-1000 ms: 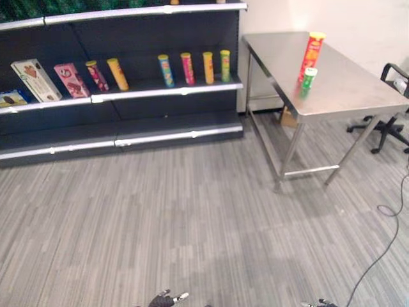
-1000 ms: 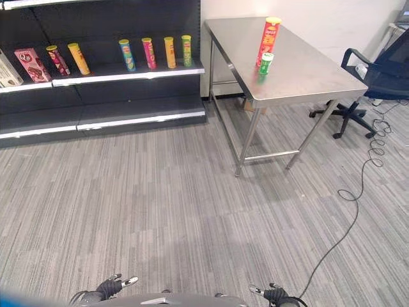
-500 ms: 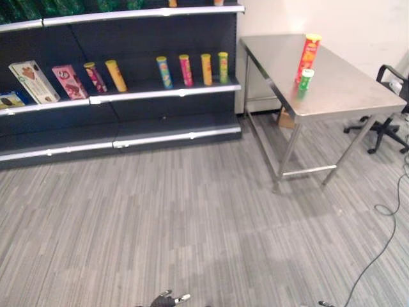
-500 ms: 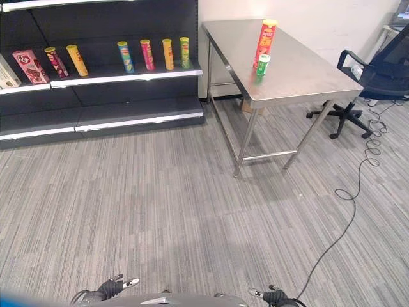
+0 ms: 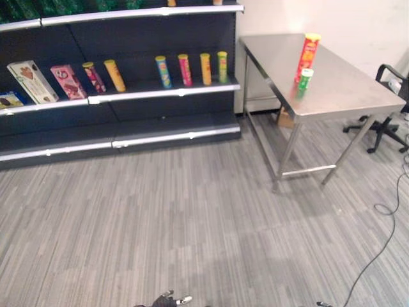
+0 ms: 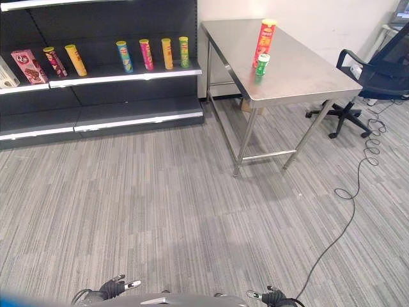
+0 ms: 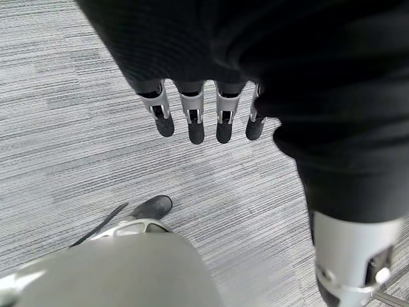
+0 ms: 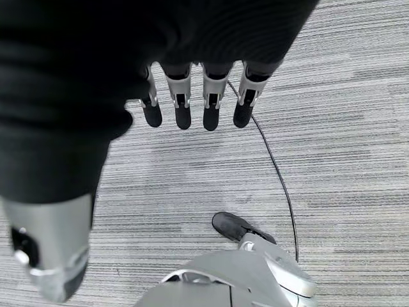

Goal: Put the goods on the table back onto the shelves and tidy them up.

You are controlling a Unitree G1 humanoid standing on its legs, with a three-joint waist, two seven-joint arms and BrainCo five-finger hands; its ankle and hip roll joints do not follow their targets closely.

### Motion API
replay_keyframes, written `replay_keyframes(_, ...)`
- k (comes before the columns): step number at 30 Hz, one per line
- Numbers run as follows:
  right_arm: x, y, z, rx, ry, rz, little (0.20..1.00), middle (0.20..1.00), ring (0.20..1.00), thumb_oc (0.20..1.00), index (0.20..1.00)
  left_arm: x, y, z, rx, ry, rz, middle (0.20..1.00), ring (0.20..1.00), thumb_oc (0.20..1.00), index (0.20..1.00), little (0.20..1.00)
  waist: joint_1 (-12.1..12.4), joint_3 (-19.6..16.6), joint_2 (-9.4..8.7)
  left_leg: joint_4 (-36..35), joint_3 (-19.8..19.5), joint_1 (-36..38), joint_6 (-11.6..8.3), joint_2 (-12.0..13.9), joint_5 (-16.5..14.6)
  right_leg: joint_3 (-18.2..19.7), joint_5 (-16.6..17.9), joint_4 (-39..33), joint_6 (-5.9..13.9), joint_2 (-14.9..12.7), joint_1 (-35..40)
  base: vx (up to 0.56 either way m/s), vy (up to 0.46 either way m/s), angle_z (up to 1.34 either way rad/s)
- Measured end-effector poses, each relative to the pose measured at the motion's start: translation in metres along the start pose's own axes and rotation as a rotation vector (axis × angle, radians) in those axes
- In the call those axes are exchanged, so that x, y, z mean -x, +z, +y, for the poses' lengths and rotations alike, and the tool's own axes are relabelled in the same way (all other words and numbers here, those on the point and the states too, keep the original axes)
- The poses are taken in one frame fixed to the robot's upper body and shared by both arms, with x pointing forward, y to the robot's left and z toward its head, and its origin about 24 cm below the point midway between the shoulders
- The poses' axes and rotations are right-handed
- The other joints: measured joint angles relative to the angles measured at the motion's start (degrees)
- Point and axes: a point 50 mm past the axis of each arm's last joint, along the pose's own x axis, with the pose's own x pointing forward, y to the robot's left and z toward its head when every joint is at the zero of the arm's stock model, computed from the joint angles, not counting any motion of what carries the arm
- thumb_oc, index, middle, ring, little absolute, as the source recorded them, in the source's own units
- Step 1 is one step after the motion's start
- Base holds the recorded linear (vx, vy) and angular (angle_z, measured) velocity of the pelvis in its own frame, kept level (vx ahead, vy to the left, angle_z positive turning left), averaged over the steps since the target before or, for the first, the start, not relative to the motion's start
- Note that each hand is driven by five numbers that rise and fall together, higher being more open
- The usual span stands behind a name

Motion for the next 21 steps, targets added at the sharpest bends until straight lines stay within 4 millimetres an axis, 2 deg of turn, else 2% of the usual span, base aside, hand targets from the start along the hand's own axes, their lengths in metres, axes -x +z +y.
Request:
replay_keyframes(5, -0.001, 0.003, 0.000, 0.007, 0.002, -0.009, 1.000, 1.000, 1.000, 1.000, 1.000, 0.000, -0.001, 0.000, -0.019, -0.001, 0.002, 1.000, 1.000, 1.000, 1.000, 1.000, -1.0, 0.0, 0.05, 0.0, 0.0, 0.0, 0.00, 0.0, 0.0, 0.0, 0.0, 0.0, 0.00, 0.0, 0.0, 0.00, 0.000, 0.00)
replay_keyframes(14, -0.001, 0.007, 0.000, 0.015, 0.003, -0.017, 1.000, 1.000, 1.000, 1.000, 1.000, 0.000, -0.002, 0.000, -0.025, 0.000, 0.007, 1.000, 1.000, 1.000, 1.000, 1.000, -0.9, -0.3, 0.55, 0.6, 0.0, -0.6, -0.32, 0.4, 0.0, 0.0, -0.3, -0.1, 0.30, 0.3, -0.2, 0.00, -0.069, 0.00)
replay_keyframes(15, -0.002, 0.011, 0.003, 0.037, 0.015, -0.029, 1.000, 1.000, 1.000, 1.000, 1.000, 0.000, 0.002, 0.005, -0.028, 0.010, -0.002, 1.000, 1.000, 1.000, 1.000, 1.000, -0.8, 0.2, -0.11, 5.5, -0.4, -3.4, -1.71, 1.3, -1.0, 0.3, -0.5, 0.1, -0.31, 0.2, -1.2, -0.08, -0.189, -0.07)
replay_keyframes(17, -0.002, 0.017, 0.002, 0.047, 0.012, -0.044, 1.000, 1.000, 1.000, 1.000, 1.000, 0.000, 0.002, 0.006, -0.020, 0.015, -0.001, 1.000, 1.000, 1.000, 1.000, 1.000, 0.2, 0.8, -0.18, 8.6, -1.1, -5.4, -2.35, 2.2, -1.0, 0.5, -0.2, -0.1, -0.80, 0.6, -1.7, -0.06, -0.158, -0.06)
replay_keyframes(18, -0.003, 0.019, 0.002, 0.047, 0.011, -0.048, 1.000, 1.000, 1.000, 1.000, 1.000, -0.001, 0.006, 0.008, -0.015, 0.019, -0.012, 1.000, 1.000, 1.000, 1.000, 1.000, 0.5, 1.6, -0.54, 12.4, -2.3, -7.3, -2.79, 2.7, -1.3, 0.5, -0.2, -0.1, -1.14, 0.8, -1.8, -0.04, -0.158, 0.16)
replay_keyframes(19, -0.003, 0.025, 0.002, 0.048, 0.014, -0.064, 1.000, 1.000, 1.000, 1.000, 1.000, -0.003, 0.016, 0.010, -0.014, 0.027, -0.034, 1.000, 1.000, 1.000, 1.000, 1.000, 0.9, 3.6, -1.58, 20.6, -5.3, -11.7, -4.16, 3.4, -0.4, 0.3, -0.2, 0.5, -2.51, 0.3, -1.9, 0.00, -0.135, 0.25)
replay_keyframes(21, -0.004, 0.031, -0.001, 0.052, 0.003, -0.076, 1.000, 1.000, 1.000, 1.000, 1.000, -0.004, 0.023, 0.009, 0.019, 0.029, -0.049, 1.000, 1.000, 1.000, 1.000, 1.000, 2.1, 5.4, -2.43, 31.1, -11.8, -18.8, -8.19, 4.2, 2.7, 0.2, 0.3, 0.8, -4.36, 0.0, -2.3, 0.05, -0.065, 0.08)
